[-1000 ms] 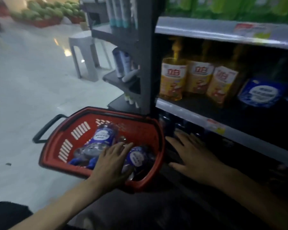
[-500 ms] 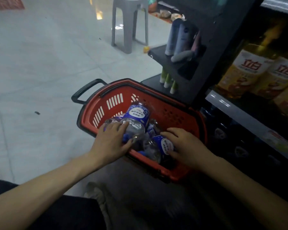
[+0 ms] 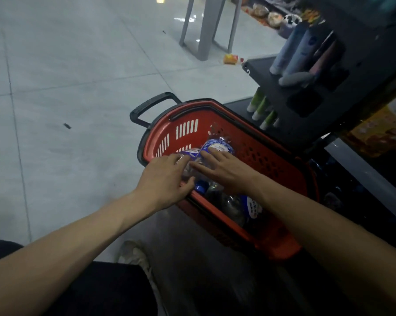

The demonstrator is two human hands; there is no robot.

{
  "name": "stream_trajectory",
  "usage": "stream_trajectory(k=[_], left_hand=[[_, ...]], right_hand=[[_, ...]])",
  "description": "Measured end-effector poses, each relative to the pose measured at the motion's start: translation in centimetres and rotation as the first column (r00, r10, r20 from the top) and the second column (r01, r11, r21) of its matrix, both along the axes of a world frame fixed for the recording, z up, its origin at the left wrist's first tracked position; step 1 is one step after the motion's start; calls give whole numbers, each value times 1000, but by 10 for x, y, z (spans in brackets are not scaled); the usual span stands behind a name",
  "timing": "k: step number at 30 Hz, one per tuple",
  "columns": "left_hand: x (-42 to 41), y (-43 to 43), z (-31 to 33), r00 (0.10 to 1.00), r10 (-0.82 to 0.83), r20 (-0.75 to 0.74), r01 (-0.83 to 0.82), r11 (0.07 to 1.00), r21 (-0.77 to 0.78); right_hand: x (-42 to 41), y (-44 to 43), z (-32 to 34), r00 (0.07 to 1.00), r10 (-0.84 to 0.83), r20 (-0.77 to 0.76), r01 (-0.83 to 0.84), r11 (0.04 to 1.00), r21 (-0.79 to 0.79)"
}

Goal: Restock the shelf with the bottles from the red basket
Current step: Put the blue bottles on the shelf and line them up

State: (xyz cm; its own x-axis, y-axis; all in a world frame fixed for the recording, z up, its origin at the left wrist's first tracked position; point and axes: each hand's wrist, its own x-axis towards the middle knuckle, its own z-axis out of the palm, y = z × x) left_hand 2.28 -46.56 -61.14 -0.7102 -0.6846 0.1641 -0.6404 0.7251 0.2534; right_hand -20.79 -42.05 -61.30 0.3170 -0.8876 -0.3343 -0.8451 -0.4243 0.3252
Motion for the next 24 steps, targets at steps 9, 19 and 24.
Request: stream_trajectory(k=[9,19,24], left_hand=[[-2,1,-3,1000,15,-24,-14,1000,23],[-3,-2,10,848,229,-478,-101,955,278],[-13,-4,24,610,487,-625,-149,845,513]], right_hand=[[-1,0,-13,1000,14,3,-14,999,-31],[12,-7,-1,867,-215,449,311,938,-153],[23,-10,26,528,-300,795,621,775,-120]])
